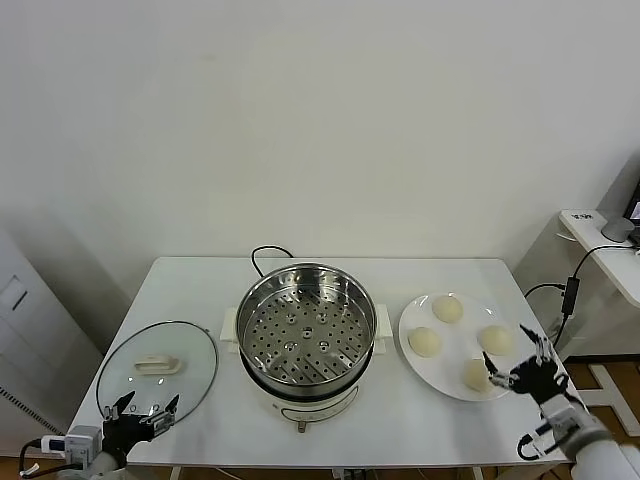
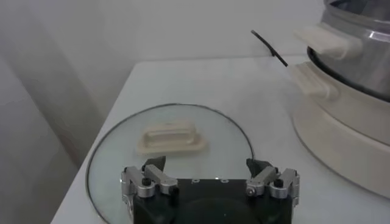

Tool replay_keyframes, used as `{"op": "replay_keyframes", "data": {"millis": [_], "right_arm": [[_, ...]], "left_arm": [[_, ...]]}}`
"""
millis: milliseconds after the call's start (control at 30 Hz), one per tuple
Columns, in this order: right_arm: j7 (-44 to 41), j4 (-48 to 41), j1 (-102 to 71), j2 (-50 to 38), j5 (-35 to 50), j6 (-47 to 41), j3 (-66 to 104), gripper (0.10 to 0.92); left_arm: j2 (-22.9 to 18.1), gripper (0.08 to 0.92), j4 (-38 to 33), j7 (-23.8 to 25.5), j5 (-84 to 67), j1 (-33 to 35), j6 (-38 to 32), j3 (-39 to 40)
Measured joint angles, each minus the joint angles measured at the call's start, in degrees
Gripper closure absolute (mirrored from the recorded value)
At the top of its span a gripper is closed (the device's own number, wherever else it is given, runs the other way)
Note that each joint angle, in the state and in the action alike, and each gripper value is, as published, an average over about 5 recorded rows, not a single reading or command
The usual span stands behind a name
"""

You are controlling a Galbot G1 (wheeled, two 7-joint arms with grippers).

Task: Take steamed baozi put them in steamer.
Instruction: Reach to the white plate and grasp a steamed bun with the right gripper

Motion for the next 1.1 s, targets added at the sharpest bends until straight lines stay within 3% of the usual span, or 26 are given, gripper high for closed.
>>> {"op": "replay_keyframes", "data": {"millis": [267, 567, 1100], "right_arm": [[-9.17, -9.37, 14.37, -6.7, -6.36, 2.95, -8.15, 0.203], [-21.48, -21.52, 35.63, -11.81, -5.78, 5.38, -26.26, 0.203], [-40.43, -46.72, 71.38, -6.22, -2.79, 11.34, -60.44, 0.203]], "left_arm": [[-0.11, 0.177, -0.07, -0.21, 1.17, -0.6, 0.8, 0.06], [-0.33, 0.177, 0.01, 0.8, 1.69, -1.51, 2.21, 0.02], [-0.79, 0.177, -0.1, 1.32, 1.92, -2.28, 4.11, 0.04]]}}
